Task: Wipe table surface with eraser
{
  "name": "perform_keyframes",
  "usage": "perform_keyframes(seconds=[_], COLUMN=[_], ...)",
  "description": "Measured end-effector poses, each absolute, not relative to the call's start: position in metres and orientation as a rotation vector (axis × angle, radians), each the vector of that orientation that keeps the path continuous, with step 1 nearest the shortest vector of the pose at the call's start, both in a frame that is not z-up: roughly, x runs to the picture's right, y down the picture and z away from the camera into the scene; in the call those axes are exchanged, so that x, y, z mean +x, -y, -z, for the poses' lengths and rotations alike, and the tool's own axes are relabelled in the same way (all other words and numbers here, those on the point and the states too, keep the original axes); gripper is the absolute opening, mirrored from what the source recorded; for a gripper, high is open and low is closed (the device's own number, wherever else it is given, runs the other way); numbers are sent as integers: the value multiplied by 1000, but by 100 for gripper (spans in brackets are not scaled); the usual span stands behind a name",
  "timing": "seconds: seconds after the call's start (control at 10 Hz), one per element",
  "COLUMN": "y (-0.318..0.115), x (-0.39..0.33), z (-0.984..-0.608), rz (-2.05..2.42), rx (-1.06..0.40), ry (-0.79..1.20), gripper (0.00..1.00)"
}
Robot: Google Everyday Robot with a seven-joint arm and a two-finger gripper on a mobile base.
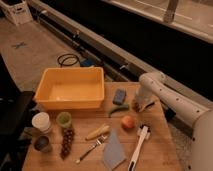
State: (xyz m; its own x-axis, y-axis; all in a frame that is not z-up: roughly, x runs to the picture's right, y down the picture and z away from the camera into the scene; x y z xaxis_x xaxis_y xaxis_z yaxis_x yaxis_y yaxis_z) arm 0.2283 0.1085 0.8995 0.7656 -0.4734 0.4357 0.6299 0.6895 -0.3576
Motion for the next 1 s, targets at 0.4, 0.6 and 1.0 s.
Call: perform_keyframes(seconds=[0.4, 0.6, 1.0], y=[-83, -85, -89], x=[227, 218, 188], z=[-843, -834, -843], rz=[544, 522, 502], rx=[-409, -382, -335], ry=[271, 291, 373], gripper=[0, 0, 0])
